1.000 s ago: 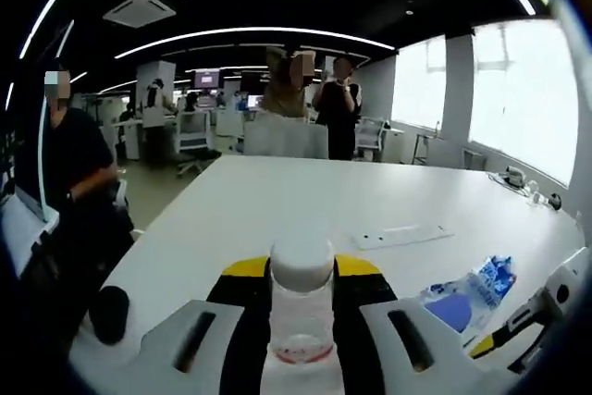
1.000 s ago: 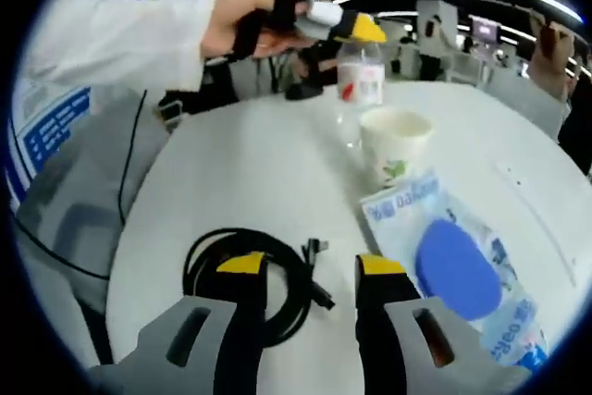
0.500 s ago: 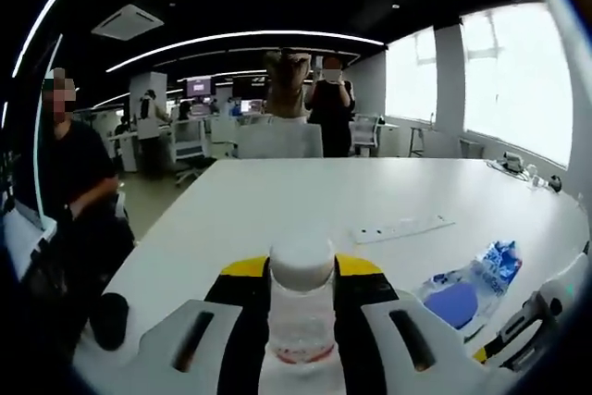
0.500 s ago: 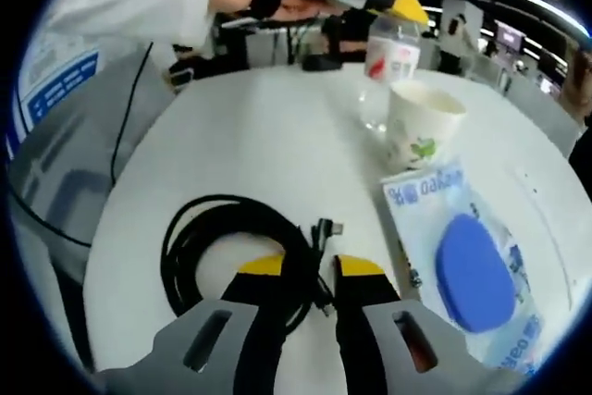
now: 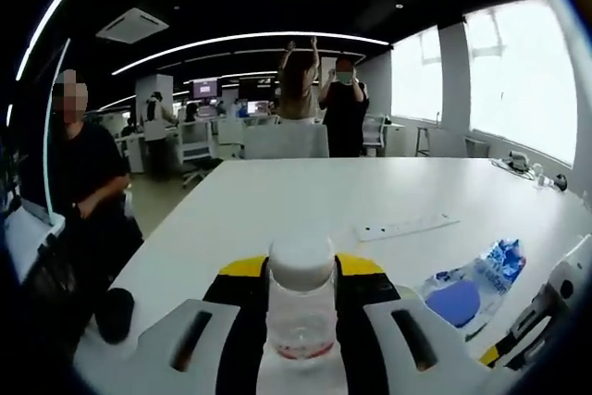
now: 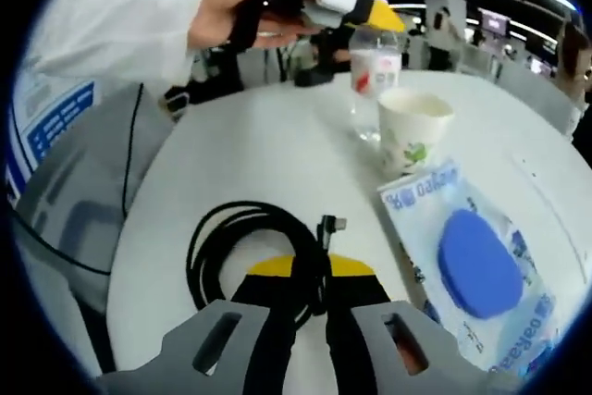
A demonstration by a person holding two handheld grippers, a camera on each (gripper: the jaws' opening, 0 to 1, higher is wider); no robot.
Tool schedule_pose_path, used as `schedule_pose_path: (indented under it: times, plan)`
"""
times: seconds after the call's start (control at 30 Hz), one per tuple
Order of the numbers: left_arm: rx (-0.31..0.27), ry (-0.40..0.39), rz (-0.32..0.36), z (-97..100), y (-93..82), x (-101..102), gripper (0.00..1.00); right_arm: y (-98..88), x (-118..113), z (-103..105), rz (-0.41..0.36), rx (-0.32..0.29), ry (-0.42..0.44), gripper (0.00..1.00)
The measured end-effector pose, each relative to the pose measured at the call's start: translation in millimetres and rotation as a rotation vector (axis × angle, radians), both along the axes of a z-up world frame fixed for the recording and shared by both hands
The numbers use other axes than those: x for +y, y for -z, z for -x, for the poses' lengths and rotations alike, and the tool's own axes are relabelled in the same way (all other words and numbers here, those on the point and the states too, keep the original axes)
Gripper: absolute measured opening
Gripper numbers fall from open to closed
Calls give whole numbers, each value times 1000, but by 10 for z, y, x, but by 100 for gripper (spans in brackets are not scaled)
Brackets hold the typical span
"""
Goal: Arrange the tabletop items into an orderly group along one side of the table until the central work area is clear of visible clutter.
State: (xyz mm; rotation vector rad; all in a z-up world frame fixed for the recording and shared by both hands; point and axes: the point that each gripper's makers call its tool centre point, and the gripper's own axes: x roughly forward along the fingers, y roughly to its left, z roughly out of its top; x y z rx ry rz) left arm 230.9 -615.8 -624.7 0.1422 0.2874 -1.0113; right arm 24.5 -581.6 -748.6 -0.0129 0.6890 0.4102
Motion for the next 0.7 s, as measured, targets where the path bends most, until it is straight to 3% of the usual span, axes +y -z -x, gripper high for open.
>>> schedule_pose_path:
  times: [0.17, 0.3, 0.4, 0.57, 0.63, 0.7]
  plan:
    - [-5, -31, 4, -22, -39, 112, 42, -159, 8, 75, -36, -39, 10, 7]
    - [-18, -77, 30, -54, -186, 296, 50, -341, -42, 199, -73, -80, 41, 7]
    - [-46, -149, 86, -118, -414, 512, 59, -483, -141, 347, -94, -108, 73, 7]
    - [-109, -331, 187, -331, -900, 1106, 59, -707, -280, 535, -132, -145, 121, 7]
    - [-113, -429, 229, -495, -1061, 1397, 58, -819, -353, 619, -141, -167, 145, 7]
    - [-152, -486, 253, -620, -1235, 1618, 58, -935, -423, 717, -163, -187, 171, 7]
